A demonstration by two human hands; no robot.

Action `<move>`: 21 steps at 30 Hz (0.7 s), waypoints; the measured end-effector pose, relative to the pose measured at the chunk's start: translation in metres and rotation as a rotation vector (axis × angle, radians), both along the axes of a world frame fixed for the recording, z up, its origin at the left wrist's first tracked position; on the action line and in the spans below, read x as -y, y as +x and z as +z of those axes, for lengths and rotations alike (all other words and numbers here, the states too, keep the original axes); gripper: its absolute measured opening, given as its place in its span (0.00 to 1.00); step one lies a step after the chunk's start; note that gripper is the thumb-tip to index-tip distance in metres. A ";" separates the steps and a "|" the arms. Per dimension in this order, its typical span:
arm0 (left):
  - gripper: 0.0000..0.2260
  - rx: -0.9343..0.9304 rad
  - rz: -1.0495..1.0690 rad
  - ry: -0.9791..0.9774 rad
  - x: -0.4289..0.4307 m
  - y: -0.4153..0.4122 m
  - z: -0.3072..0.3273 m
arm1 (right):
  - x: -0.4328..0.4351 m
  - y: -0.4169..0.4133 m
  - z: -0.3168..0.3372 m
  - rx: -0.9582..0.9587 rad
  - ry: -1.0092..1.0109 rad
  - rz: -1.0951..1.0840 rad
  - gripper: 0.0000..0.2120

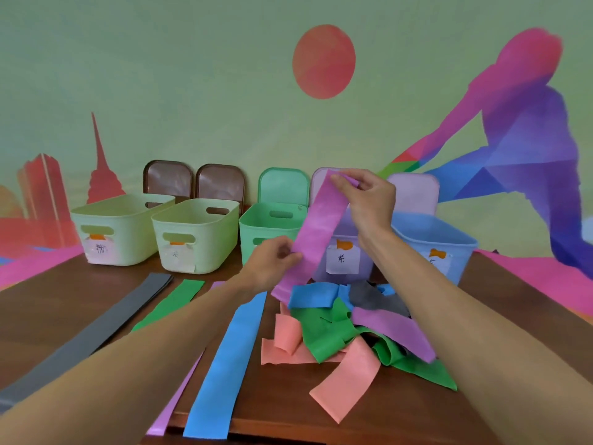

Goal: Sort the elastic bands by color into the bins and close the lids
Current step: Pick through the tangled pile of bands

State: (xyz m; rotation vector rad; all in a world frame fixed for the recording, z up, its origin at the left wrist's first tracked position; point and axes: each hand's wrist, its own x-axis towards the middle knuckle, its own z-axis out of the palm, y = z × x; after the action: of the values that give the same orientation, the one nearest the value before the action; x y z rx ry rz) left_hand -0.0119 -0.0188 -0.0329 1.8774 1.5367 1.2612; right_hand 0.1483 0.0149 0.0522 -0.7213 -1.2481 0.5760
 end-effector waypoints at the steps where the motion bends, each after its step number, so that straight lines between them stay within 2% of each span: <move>1: 0.06 0.043 -0.004 0.038 0.002 0.002 0.003 | 0.000 0.000 0.002 -0.007 0.017 -0.024 0.06; 5: 0.05 0.083 0.050 0.171 0.008 0.001 0.023 | 0.001 0.000 0.012 -0.041 0.025 -0.037 0.05; 10: 0.06 0.054 0.119 0.251 0.027 -0.015 0.040 | 0.001 -0.013 0.012 0.018 -0.026 -0.011 0.04; 16: 0.10 0.077 0.142 0.070 0.063 -0.063 0.029 | -0.005 -0.047 -0.002 0.132 -0.061 -0.027 0.06; 21: 0.09 0.262 0.001 -0.125 0.094 -0.099 0.014 | -0.011 -0.081 -0.021 0.204 -0.117 -0.023 0.04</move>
State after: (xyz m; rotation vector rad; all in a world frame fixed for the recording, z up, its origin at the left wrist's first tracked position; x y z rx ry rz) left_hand -0.1109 -0.1132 -0.0185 1.5649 1.4413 1.3203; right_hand 0.0669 0.0263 0.0316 -0.9089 -1.4009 0.5709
